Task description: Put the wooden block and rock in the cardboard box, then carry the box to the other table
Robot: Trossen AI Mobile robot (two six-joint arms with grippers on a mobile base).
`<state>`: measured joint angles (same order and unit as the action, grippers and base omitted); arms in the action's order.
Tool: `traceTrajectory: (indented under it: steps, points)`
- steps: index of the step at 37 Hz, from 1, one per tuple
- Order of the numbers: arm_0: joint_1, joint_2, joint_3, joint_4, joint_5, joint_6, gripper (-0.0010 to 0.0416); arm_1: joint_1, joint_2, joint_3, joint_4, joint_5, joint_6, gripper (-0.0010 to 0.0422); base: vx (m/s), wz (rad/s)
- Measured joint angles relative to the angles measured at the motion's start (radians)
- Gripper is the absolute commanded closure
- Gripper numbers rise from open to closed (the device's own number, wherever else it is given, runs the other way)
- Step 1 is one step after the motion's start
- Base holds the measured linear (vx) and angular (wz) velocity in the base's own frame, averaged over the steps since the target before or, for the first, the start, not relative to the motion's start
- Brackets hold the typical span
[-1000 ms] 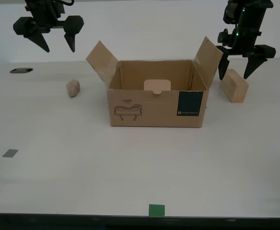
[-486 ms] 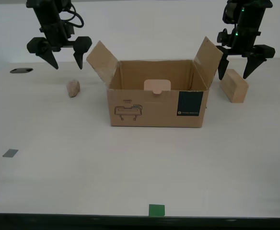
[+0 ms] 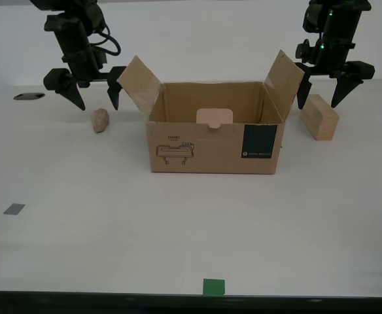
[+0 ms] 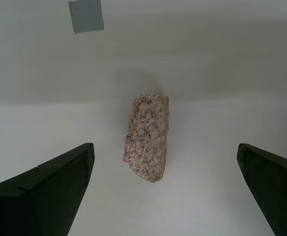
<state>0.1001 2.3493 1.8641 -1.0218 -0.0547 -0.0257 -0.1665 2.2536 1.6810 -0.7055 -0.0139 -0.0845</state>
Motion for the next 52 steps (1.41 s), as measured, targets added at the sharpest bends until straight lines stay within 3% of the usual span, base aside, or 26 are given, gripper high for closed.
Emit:
traceTrajectory:
  steps: [20, 29, 34, 39, 52]
  points:
    - [0.007, 0.0, 0.0, -0.004, 0.0, 0.0, 0.0016, 0.0, 0.0, -0.142, 0.263, -0.008, -0.023, 0.0014, 0.0, 0.0]
    - [0.01, 0.0, 0.0, -0.005, 0.0, 0.0, 0.0016, 0.004, 0.0, -0.213, 0.401, -0.105, -0.026, 0.0014, 0.0, 0.0]
    - [0.012, 0.0, 0.0, -0.006, 0.0, 0.0, 0.0016, 0.01, 0.0, -0.212, 0.401, -0.104, -0.02, 0.0014, 0.0, 0.0]
    - [0.013, 0.0, 0.0, -0.005, 0.0, 0.0, 0.0016, 0.007, 0.0, -0.213, 0.402, -0.055, -0.022, 0.0014, 0.0, 0.0]
    - [0.019, 0.0, 0.0, -0.01, 0.0, 0.003, 0.0017, 0.003, 0.0, -0.241, 0.422, -0.055, -0.023, 0.0014, 0.0, 0.0]
